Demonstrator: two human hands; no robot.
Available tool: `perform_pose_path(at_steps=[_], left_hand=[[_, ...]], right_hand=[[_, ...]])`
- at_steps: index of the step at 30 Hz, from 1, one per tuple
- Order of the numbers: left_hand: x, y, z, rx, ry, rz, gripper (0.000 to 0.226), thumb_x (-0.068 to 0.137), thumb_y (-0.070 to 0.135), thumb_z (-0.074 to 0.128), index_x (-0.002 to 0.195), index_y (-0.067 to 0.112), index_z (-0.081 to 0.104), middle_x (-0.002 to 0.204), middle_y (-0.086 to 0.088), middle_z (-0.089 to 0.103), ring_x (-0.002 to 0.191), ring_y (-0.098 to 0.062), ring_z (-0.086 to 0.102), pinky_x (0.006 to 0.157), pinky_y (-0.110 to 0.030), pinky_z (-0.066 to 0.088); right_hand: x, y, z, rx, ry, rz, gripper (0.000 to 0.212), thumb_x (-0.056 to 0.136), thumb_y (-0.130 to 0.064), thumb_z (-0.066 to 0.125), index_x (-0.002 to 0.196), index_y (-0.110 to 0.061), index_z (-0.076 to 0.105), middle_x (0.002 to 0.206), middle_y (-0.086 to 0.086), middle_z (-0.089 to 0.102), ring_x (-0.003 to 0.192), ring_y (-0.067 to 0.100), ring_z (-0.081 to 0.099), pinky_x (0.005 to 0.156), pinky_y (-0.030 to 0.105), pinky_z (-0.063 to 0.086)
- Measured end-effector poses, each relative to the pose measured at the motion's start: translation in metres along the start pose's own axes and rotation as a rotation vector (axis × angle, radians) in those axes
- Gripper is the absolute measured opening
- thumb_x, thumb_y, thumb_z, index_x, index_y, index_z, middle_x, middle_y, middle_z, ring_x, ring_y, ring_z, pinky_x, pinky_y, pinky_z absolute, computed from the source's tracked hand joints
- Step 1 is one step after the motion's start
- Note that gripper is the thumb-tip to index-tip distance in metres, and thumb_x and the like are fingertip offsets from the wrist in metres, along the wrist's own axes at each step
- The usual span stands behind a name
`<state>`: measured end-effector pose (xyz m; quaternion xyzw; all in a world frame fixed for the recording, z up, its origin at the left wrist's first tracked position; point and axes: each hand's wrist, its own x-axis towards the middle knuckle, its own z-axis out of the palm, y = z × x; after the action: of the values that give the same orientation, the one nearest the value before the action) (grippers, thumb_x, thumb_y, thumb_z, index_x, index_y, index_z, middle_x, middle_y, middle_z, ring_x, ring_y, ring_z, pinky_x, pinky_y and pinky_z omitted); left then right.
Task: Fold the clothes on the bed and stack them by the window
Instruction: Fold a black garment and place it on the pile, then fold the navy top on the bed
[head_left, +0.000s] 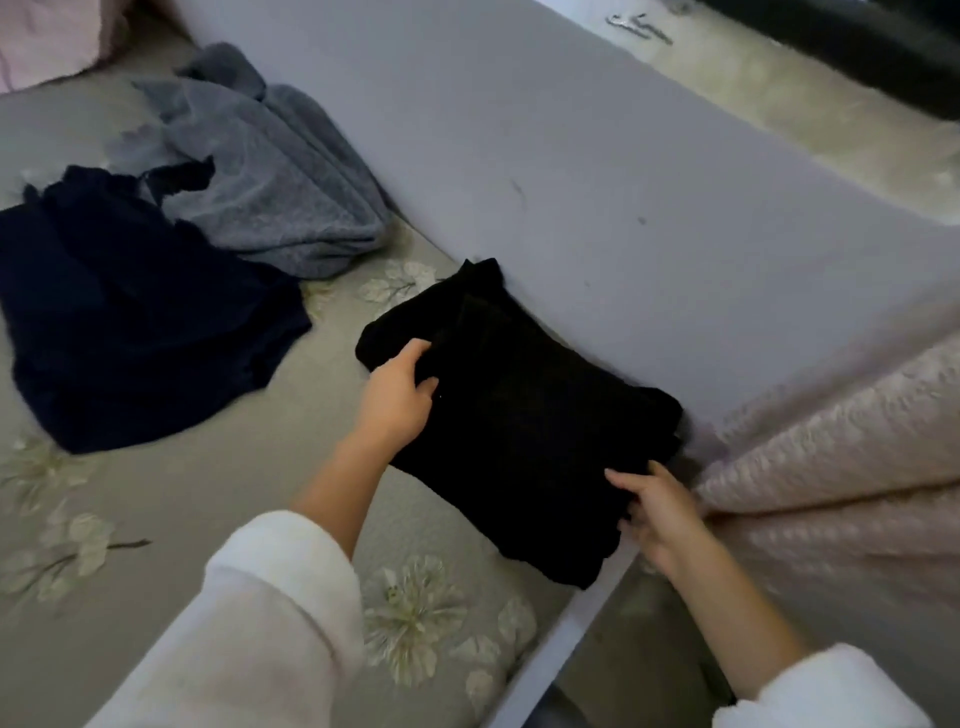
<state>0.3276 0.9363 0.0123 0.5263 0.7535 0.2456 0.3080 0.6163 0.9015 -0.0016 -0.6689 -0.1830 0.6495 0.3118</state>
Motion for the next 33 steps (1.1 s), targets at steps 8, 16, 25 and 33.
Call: perform_pose_path(at_steps=[8, 16, 25, 33], left_hand=[[0.085, 0.016, 0.055, 0.235, 0.189, 0.014, 0.057, 0.095, 0.029, 0.05, 0.147, 0.023, 0.027, 0.149, -0.005, 0.037, 0.137, -0.027, 0.032, 0.109, -0.052, 0.029], [0.027, -0.049, 0.119, 0.372, -0.216, -0.08, 0.062, 0.098, 0.052, 0.025, 0.152, 0.033, 0.0, 0.16, 0.001, -0.012, 0.146, -0.023, -0.013, 0.118, -0.04, 0.0], [0.008, -0.081, 0.068, 0.116, 0.018, -0.202, 0.054, 0.101, 0.038, 0.031, 0.151, 0.026, 0.015, 0.16, -0.001, -0.003, 0.146, -0.021, 0.003, 0.117, -0.039, 0.011], [-0.074, -0.226, -0.008, 0.074, 0.12, -0.653, 0.053, 0.101, 0.026, 0.036, 0.151, 0.014, 0.019, 0.16, -0.012, 0.003, 0.145, -0.029, 0.009, 0.116, -0.039, 0.013]], right_hand=[[0.075, -0.007, 0.015, -0.008, 0.08, 0.1, 0.044, 0.09, -0.014, 0.065, 0.132, -0.011, 0.051, 0.12, 0.01, 0.061, 0.102, 0.024, 0.061, 0.08, 0.035, 0.052], [0.091, -0.006, 0.023, -0.67, 0.353, -0.168, 0.065, 0.082, -0.016, 0.073, 0.136, -0.003, 0.039, 0.134, 0.014, 0.044, 0.115, 0.031, 0.052, 0.093, 0.031, 0.043], [0.08, -0.014, 0.13, -1.2, 0.004, -0.686, 0.049, 0.085, -0.02, 0.067, 0.129, -0.014, 0.047, 0.126, 0.003, 0.042, 0.114, 0.016, 0.041, 0.094, 0.031, 0.04], [0.078, 0.056, 0.27, -1.599, -0.59, -0.929, 0.045, 0.09, -0.028, 0.057, 0.132, -0.017, 0.043, 0.126, -0.002, 0.039, 0.116, 0.015, 0.036, 0.095, 0.029, 0.032]])
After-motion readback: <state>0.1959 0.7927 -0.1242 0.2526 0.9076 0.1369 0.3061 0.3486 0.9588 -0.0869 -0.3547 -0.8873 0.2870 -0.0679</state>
